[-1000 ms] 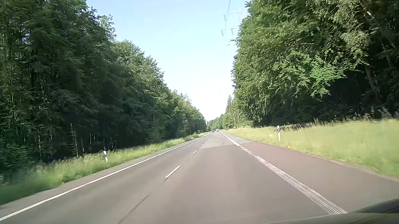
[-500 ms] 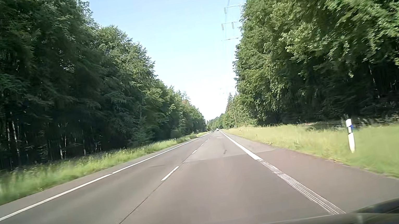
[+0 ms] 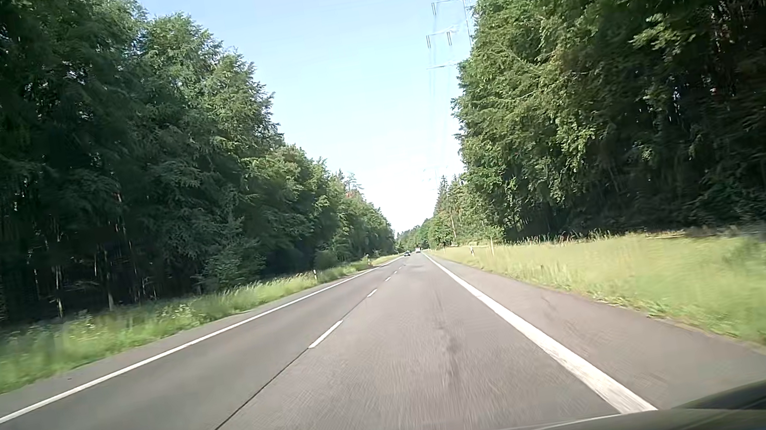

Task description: Follow the waypoints while adhering to traffic rules and regulations

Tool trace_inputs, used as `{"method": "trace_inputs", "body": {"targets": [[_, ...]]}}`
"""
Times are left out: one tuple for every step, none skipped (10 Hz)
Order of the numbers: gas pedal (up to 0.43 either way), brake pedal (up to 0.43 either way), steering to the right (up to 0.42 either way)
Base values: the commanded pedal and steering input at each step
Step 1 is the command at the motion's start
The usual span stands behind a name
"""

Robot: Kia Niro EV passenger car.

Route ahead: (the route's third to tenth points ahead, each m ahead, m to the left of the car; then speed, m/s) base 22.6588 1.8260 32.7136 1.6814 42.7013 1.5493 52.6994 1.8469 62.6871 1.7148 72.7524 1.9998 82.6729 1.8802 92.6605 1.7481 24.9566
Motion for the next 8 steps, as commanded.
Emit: {"method": "trace_inputs", "body": {"targets": [[0.209,0.03,0.0],[0.209,0.03,0.0],[0.209,0.03,0.0],[0.209,0.03,0.0],[0.209,0.03,0.0],[0.209,0.03,0.0],[0.209,0.03,0.0],[0.209,0.03,0.0]]}}
